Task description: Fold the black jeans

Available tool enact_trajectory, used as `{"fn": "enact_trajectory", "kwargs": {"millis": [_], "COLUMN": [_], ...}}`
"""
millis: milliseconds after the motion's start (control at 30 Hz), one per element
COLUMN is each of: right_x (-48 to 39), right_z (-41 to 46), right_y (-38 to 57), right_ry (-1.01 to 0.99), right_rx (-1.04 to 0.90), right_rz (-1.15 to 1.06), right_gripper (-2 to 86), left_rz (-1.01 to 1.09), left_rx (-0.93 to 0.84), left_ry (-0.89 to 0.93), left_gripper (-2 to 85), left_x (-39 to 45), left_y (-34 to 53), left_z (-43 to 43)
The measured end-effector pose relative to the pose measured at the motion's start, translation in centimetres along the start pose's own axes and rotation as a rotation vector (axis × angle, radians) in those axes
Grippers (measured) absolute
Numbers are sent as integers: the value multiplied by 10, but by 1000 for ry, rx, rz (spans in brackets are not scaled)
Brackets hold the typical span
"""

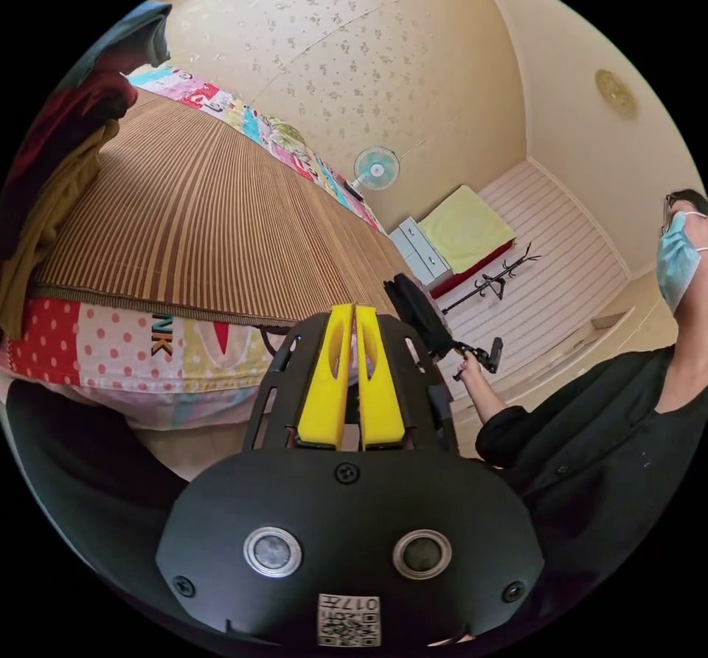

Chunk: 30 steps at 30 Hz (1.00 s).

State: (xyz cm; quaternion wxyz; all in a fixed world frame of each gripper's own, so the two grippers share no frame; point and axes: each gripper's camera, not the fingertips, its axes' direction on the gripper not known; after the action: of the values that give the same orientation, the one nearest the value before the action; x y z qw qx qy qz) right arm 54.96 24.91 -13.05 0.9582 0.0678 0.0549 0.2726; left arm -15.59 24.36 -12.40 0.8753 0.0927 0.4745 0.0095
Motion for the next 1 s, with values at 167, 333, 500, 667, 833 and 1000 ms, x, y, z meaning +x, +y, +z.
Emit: {"fn": "enact_trajectory", "kwargs": {"millis": [167,333,500,667,833,1000], "right_x": [-1,-107,-220,-268,-283,-299], "right_z": [-42,-70,-29,38,49,57], "right_y": [24,-3,0,5,10,19], "right_ry": [-222,-284,-226,187,300,403], "right_rx": [99,58,-40,-36,2,0], "right_rz": [-109,-549,-861,-840,-955,-1122], "right_gripper": [20,66,72,77,63,73], "left_rz": [59,101,107,96,79,33], "left_rx": [-61,-105,-126,-136,-93,-48], "left_ry": [15,49,89,75,5,-11], "left_gripper": [-10,-10,-10,-10,-10,-10], "left_x": [17,34,48,51,35,16], "left_y": [-7,-10,-2,9,8,5], "left_z": [27,54,72,71,47,35]}}
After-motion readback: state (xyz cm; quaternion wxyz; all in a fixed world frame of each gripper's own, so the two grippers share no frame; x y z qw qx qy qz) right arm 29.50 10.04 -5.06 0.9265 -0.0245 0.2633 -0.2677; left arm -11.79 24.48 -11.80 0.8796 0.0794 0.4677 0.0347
